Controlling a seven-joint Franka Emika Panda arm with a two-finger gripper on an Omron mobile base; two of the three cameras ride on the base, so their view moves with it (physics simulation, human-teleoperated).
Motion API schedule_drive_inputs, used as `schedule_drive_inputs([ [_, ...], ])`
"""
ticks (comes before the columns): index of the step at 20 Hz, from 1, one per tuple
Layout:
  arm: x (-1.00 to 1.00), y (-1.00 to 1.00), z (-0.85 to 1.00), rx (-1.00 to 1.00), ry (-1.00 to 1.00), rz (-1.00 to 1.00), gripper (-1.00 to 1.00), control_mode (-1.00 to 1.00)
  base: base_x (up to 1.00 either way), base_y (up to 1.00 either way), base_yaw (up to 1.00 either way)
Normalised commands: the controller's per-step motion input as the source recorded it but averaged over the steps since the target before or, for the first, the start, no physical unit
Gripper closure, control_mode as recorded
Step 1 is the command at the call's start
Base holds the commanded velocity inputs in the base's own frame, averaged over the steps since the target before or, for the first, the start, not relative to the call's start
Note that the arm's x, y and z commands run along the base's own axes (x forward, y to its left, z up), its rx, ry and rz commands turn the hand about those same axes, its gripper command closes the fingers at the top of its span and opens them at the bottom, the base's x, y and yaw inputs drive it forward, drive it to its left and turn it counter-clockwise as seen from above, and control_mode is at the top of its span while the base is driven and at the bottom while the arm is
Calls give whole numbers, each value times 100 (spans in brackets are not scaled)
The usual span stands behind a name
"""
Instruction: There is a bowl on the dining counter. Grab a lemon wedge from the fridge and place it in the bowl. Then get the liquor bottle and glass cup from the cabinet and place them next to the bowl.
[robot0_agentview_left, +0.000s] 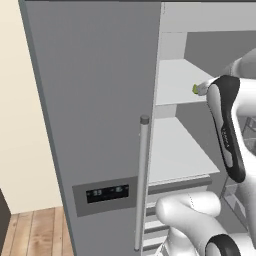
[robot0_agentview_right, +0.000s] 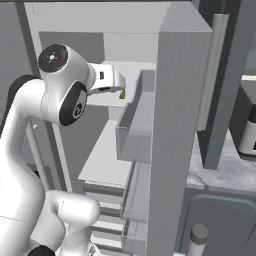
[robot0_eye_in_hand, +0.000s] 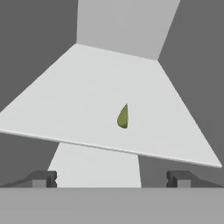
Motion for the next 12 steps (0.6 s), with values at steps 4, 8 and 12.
schedule_drive_inputs([
  [4, 51, 0, -26, 6, 0, 0, -100, -100, 0, 0, 0],
  [8, 43, 0, -24, 7, 0, 0, -100, -100, 0, 0, 0],
  [12, 37, 0, -4, 6, 0, -1, -100, -100, 0, 0, 0],
])
